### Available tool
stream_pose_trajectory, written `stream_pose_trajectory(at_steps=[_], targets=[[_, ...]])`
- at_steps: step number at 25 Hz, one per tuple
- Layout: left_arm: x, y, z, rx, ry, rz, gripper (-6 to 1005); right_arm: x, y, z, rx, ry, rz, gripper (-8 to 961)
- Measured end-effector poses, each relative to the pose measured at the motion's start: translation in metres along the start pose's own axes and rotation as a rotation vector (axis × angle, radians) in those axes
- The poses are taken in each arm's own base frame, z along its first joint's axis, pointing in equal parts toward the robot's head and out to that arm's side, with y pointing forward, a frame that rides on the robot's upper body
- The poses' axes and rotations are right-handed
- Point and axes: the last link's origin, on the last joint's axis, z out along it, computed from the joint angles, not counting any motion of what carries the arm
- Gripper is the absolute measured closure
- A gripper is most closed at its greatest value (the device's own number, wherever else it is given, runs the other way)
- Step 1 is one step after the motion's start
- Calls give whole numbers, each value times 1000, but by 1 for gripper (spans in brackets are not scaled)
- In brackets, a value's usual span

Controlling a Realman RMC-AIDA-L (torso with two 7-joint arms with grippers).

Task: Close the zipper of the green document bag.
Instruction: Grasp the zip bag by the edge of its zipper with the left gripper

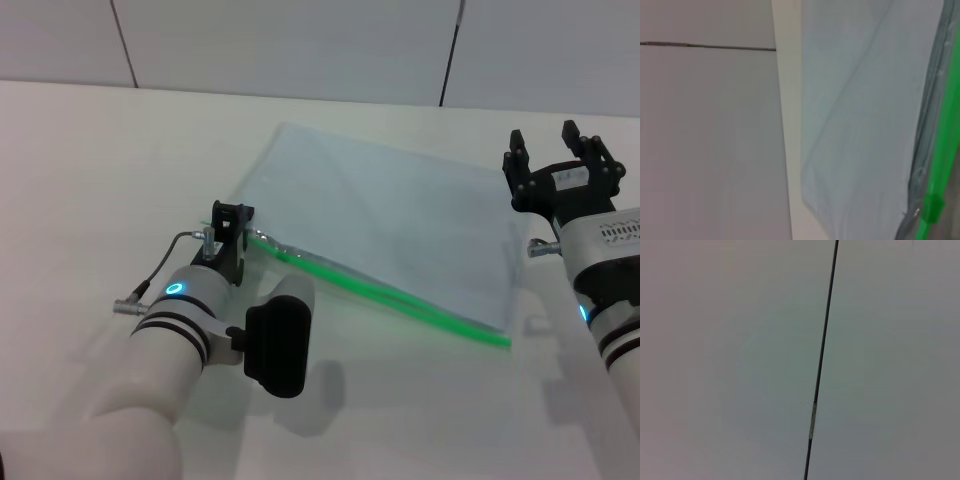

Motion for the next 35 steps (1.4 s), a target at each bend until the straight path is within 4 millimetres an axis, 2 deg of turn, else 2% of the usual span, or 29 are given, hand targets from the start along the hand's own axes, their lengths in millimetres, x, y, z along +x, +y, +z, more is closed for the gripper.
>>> stream_pose_trajectory(at_steps=[11,21,27,35], targets=[[-3,-10,-3,78,-14,-78,945,3,13,-8,-70,10,-14,378],[-2,-22,-5,163,4,-158,942,0,35,-20,-211,-29,-70,377],[-2,-25,-6,184,8,-161,940,-1,53,-34,-339,-59,-124,377],[0,-27,-8,209,29,-138,937,1,71,-37,-470,-50,-187,378]])
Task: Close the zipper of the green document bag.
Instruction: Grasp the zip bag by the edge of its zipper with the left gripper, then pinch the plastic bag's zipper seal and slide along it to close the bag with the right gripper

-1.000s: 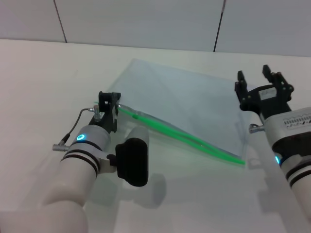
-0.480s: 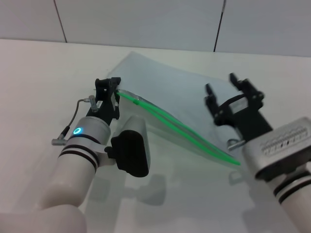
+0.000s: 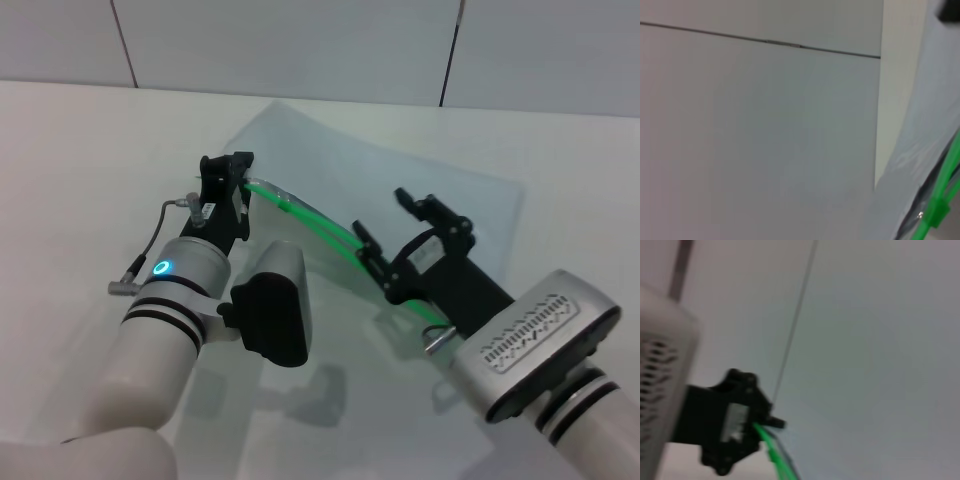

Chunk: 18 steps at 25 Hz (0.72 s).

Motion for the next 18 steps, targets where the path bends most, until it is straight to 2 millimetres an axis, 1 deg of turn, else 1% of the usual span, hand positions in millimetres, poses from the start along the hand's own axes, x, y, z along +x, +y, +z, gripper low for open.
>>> stream_pose_trajectory(at_steps=[18], targets=[[9,-4,-1,30,59,46,931,-21,16,14,-102,-69,-66,378]])
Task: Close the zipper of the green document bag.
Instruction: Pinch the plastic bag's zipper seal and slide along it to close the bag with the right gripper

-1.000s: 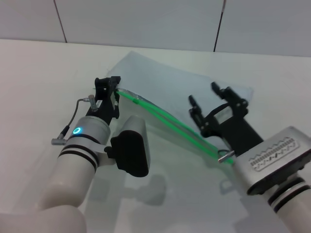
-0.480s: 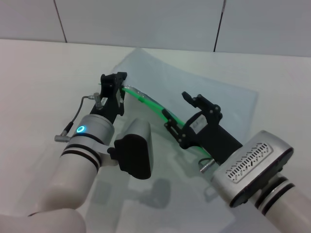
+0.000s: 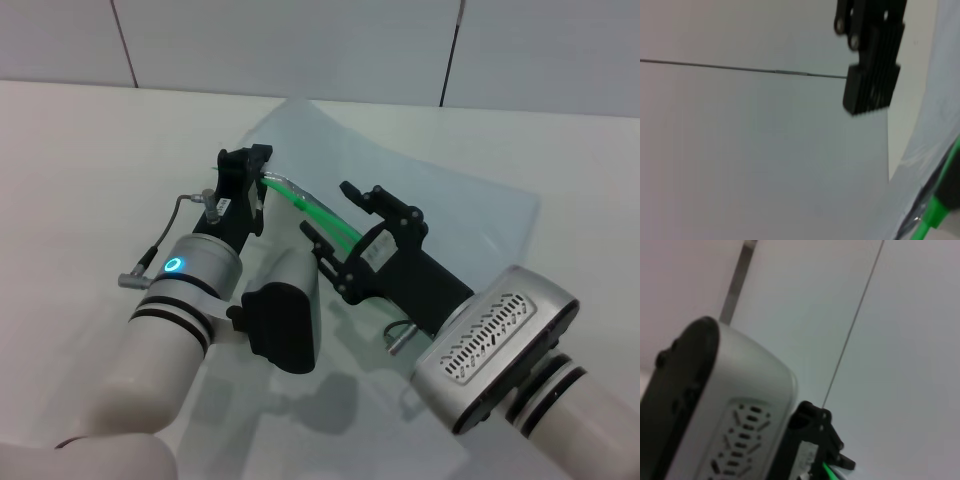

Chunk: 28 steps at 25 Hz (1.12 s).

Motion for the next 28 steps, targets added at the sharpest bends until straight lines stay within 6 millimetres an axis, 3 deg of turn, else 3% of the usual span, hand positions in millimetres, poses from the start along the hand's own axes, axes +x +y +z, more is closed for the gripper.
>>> stream_pose_trajectory(at_steps=[11,28], targets=[[6,-3,0,17,34,20,927,-4,6,10,-58,5,-31,377],[12,-5,0,33,71,47,921,2,-10,15,-23,25,-51,386]])
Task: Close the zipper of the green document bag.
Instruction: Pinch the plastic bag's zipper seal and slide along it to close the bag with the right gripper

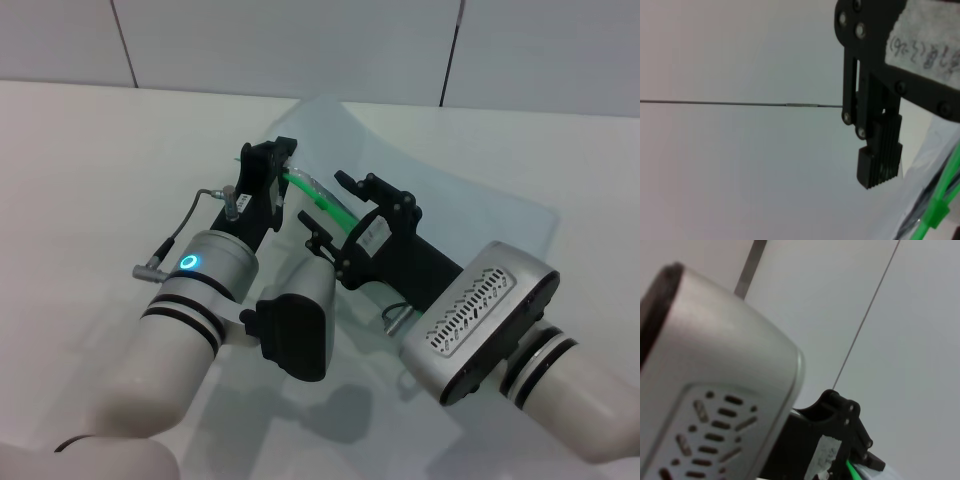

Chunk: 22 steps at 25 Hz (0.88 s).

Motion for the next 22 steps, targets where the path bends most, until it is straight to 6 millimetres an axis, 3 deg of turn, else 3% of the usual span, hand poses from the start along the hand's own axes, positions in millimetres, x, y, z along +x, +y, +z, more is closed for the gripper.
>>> stream_pose_trajectory(at_steps=[7,13,22], targets=[[1,0,0,2,3,10,919,0,0,1,0,-1,-2,401],[3,-2,0,9,16,19,917,2,-3,1,6,7,-4,493],[4,-2,0,14,22,24,914,5,-5,2,12,25,3,541]])
